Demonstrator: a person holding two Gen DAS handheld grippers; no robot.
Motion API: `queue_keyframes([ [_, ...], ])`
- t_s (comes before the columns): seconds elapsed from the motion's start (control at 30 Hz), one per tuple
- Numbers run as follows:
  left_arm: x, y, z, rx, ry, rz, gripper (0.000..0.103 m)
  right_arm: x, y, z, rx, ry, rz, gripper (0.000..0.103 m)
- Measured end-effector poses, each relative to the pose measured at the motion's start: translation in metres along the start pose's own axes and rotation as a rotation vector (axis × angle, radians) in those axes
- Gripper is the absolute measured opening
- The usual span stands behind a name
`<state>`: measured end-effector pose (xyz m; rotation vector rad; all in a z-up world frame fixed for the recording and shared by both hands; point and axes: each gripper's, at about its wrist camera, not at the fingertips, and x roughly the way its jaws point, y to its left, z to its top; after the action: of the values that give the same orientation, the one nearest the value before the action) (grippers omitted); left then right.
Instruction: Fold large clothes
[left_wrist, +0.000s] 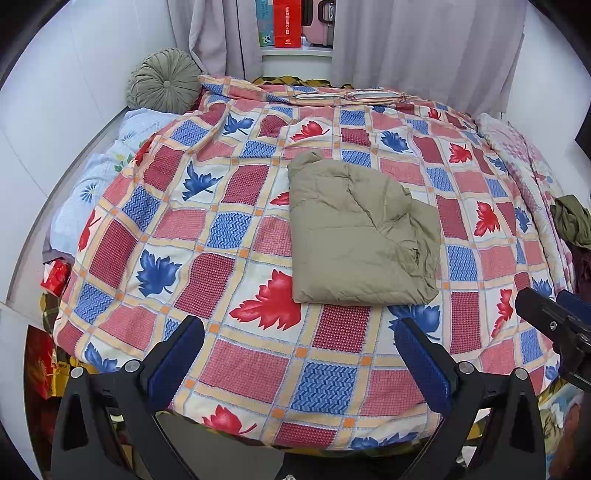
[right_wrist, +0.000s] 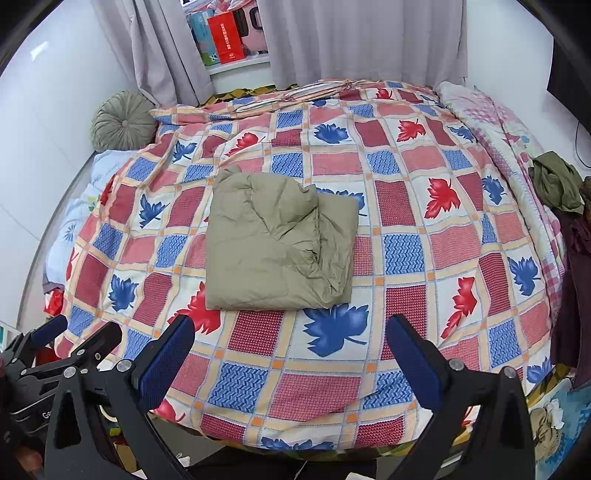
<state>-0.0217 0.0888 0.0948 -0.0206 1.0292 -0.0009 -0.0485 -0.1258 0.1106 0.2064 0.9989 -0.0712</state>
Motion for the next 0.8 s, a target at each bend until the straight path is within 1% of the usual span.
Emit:
queue_keyframes([
  [0.8, 0.0007, -0.0004, 0.0013, 0.001, 0.0, -0.001, 0.103, -0.0009, 0.0025, -0.0021, 0.004, 0.0, -0.002, 0.103],
])
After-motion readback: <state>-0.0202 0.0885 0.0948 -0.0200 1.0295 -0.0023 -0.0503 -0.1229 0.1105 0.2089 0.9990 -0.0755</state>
